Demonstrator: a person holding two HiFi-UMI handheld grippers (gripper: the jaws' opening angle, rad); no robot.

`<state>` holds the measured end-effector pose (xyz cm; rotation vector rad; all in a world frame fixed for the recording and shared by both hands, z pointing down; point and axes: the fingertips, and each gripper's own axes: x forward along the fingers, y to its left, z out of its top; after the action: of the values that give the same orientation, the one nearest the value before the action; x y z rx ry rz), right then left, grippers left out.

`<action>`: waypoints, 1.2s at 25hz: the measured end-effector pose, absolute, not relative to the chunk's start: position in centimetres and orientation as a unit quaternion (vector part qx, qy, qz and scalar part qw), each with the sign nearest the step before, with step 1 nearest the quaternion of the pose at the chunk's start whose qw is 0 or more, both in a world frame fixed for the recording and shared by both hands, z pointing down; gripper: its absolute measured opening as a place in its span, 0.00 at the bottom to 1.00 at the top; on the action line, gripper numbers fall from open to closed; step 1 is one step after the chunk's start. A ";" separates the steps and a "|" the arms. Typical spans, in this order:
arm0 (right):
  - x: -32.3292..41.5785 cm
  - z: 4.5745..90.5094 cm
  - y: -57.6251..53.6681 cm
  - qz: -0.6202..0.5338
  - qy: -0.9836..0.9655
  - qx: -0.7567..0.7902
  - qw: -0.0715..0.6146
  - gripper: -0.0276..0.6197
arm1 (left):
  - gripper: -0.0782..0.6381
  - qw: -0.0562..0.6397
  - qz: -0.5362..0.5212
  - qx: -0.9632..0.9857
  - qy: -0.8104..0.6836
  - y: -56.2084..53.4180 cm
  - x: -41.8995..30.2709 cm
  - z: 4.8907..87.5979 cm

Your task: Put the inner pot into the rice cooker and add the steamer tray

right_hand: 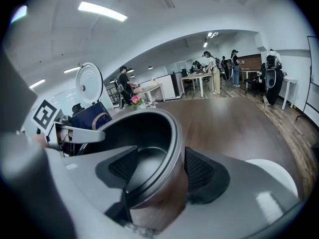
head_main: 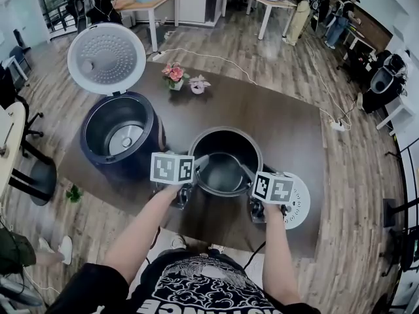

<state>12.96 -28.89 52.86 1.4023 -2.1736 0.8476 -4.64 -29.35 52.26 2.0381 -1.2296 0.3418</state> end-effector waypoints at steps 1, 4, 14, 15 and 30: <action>12.9 53.0 -28.8 0.305 -0.781 0.503 0.211 0.48 | 0.44 0.360 0.133 0.789 -0.479 -29.4 -4.8 52.3; 12.7 53.4 -28.8 0.305 -0.780 0.502 0.216 0.41 | 0.40 0.361 0.133 0.785 -0.485 -29.4 -5.2 52.6; 13.3 53.2 -29.2 0.300 -0.773 0.514 0.220 0.32 | 0.33 0.358 0.132 0.781 -0.494 -29.4 -5.5 52.4; 13.3 53.2 -29.3 0.301 -0.772 0.517 0.216 0.31 | 0.32 0.356 0.133 0.780 -0.497 -29.3 -5.6 52.3; 11.3 45.6 -32.2 0.221 -0.808 0.519 0.168 0.23 | 0.26 0.300 0.065 0.785 -0.538 -30.1 -8.5 45.4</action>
<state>11.30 -32.19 45.60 1.4769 -2.2993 0.6285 -8.54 -30.11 45.44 2.0846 -1.4288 0.1727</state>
